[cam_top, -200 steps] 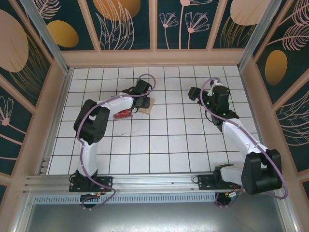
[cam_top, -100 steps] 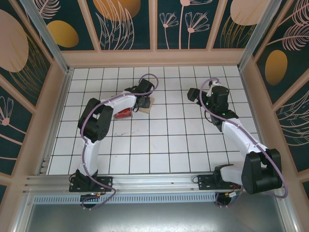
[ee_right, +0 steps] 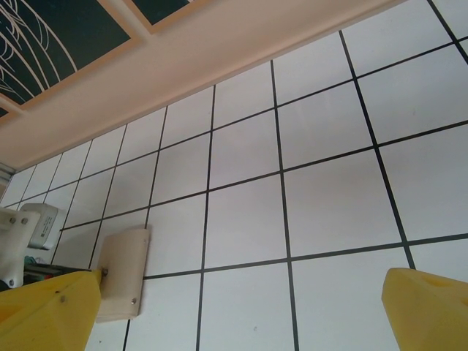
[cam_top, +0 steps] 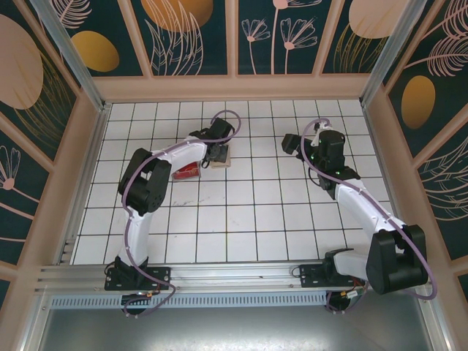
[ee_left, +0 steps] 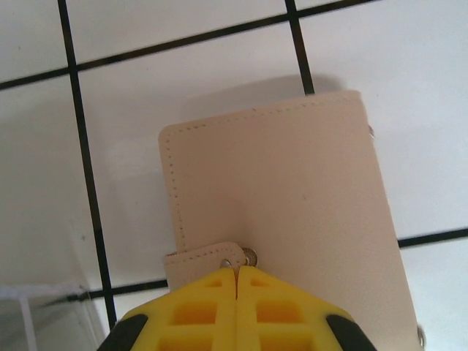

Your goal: Take the credit cards out of the card holder

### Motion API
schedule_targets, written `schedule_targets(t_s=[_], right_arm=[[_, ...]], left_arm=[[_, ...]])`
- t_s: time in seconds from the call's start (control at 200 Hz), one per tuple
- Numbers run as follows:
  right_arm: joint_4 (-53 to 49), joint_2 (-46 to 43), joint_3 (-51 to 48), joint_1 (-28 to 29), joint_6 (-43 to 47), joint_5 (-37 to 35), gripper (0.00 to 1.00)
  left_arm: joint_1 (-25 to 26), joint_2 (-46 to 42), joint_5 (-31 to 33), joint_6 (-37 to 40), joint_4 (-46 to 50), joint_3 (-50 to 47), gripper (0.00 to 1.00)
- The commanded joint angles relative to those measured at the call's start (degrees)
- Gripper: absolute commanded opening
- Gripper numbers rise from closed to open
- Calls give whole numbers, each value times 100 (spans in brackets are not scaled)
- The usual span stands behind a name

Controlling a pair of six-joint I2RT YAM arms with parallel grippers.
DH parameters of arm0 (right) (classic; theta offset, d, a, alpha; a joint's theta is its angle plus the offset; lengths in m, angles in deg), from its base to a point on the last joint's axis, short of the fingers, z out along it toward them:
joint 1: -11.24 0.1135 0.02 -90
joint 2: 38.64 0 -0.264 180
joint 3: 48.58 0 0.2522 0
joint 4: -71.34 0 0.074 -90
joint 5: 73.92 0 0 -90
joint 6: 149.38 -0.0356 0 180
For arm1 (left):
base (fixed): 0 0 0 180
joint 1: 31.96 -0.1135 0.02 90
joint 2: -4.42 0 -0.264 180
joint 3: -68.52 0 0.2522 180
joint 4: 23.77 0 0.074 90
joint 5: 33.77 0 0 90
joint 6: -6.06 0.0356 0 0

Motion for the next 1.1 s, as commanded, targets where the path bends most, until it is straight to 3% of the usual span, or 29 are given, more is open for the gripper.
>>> schedule_targets(t_s=[0.0, 0.13, 0.315, 0.561, 0.871, 1.091], right_arm=[[40, -65, -50, 47, 102, 258, 99], [103, 31, -68, 73, 16, 696, 99], [210, 271, -152, 349, -210, 1363, 78], [240, 718, -197, 1010, -313, 1399, 74], [-226, 1764, 698, 1826, 286, 1310, 68], [-123, 2644, 1333, 2178, 153, 2101, 63]], left_arm=[[138, -620, -380, -457, 174, -396, 0], [291, -1320, -698, -950, -200, -1177, 0], [651, -2139, -1049, -1304, -875, -2126, 0], [930, -2926, -997, -1517, -1309, -3049, 0], [930, -4501, -539, -2021, -1399, -4231, 0], [938, -4801, -564, -1989, -1479, -4374, 0]])
